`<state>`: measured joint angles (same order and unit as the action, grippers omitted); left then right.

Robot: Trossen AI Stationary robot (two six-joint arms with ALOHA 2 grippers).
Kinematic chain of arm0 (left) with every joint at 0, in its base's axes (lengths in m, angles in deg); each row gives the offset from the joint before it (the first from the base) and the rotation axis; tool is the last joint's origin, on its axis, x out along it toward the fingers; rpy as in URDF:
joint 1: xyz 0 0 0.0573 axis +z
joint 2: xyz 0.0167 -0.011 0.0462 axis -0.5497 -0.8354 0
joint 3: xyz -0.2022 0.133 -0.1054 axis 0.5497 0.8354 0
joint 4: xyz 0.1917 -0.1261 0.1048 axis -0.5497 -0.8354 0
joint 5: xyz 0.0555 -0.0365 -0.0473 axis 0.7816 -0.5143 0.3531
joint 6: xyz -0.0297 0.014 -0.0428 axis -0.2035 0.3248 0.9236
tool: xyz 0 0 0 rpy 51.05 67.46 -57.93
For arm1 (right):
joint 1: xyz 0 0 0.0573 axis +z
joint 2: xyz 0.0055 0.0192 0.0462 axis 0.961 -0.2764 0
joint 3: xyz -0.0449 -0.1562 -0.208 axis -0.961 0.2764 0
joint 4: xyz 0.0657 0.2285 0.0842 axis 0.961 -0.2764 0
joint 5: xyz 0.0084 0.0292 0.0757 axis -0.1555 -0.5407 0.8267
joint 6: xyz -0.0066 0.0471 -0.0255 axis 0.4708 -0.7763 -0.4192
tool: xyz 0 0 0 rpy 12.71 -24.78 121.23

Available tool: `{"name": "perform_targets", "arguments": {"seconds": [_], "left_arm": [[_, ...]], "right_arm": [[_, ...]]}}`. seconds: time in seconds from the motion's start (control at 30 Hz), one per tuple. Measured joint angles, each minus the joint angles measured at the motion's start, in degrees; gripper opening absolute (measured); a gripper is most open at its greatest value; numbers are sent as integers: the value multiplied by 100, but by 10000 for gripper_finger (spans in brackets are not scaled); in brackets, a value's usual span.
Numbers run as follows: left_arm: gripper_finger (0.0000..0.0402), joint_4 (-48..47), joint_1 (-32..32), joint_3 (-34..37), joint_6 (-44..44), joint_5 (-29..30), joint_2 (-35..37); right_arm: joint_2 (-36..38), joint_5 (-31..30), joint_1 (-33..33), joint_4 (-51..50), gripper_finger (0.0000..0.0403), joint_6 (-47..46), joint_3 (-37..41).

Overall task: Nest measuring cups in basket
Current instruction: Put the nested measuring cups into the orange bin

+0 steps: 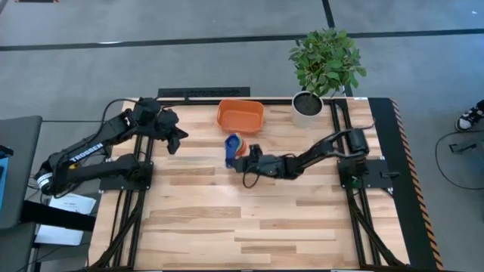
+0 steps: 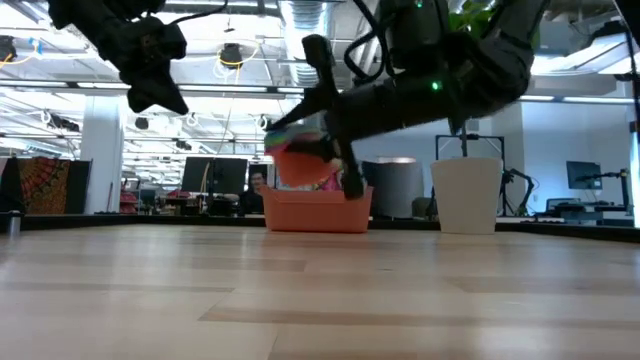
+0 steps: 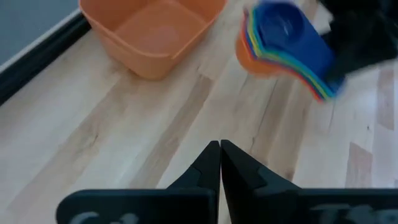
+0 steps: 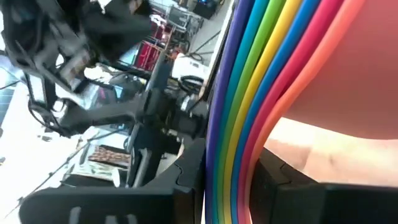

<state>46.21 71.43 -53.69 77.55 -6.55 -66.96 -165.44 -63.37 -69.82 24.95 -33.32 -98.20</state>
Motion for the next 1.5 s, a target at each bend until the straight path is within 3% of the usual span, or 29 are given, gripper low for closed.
{"name": "perform_targets", "arguments": {"seconds": [0.17,0.5,0.87,1.1,1.5], "left_arm": [[0,405,0,0,74,-29,-298],[0,491,-4,0,480,-80,-612],[0,-59,-2,0,528,206,-256],[0,-468,-2,0,729,511,83],[0,-796,0,0,1112,790,655]], "right_arm": [[-669,-80,319,624,98,-350,-163],[-769,67,39,950,98,-417,-179],[-769,824,-896,958,98,-412,-181],[-769,972,-1382,967,98,-686,-181],[-760,1323,-1597,1421,98,-670,-647]]}}
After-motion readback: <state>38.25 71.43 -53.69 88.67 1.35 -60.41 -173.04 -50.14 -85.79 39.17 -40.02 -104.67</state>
